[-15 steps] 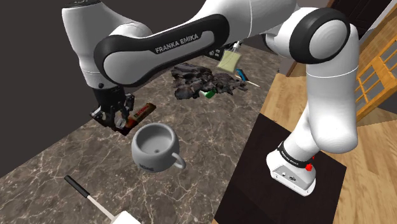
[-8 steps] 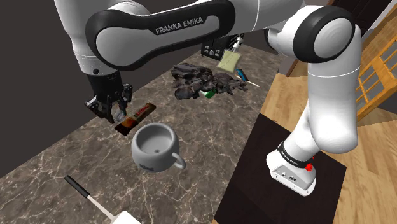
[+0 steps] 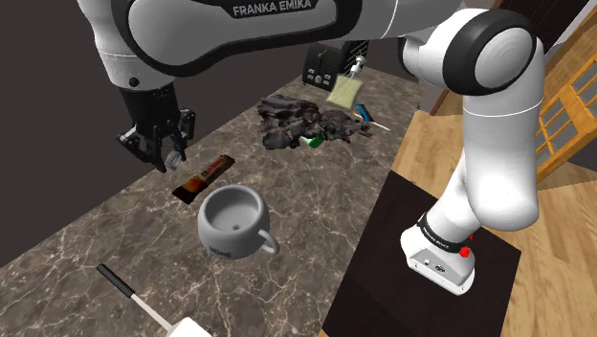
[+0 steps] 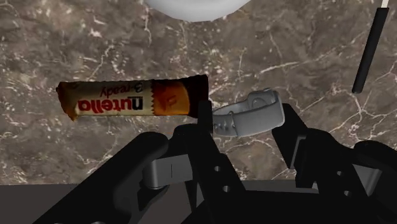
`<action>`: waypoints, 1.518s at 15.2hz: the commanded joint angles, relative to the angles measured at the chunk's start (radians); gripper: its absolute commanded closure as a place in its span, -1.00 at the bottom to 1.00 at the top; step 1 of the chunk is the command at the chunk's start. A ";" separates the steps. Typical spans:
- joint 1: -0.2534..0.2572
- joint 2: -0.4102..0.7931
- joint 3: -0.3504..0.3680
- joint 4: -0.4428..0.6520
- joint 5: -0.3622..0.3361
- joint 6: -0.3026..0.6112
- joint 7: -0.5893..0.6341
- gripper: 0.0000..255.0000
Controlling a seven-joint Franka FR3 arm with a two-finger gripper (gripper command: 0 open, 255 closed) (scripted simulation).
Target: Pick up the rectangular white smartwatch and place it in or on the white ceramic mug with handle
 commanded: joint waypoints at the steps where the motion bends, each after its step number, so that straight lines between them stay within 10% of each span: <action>1: -0.014 -0.050 0.009 -0.068 0.016 0.019 0.004 1.00; 11: -0.101 -0.518 0.069 -0.658 0.229 0.189 -0.025 1.00; 23: -0.093 -0.469 0.069 -0.772 0.205 0.345 -0.015 1.00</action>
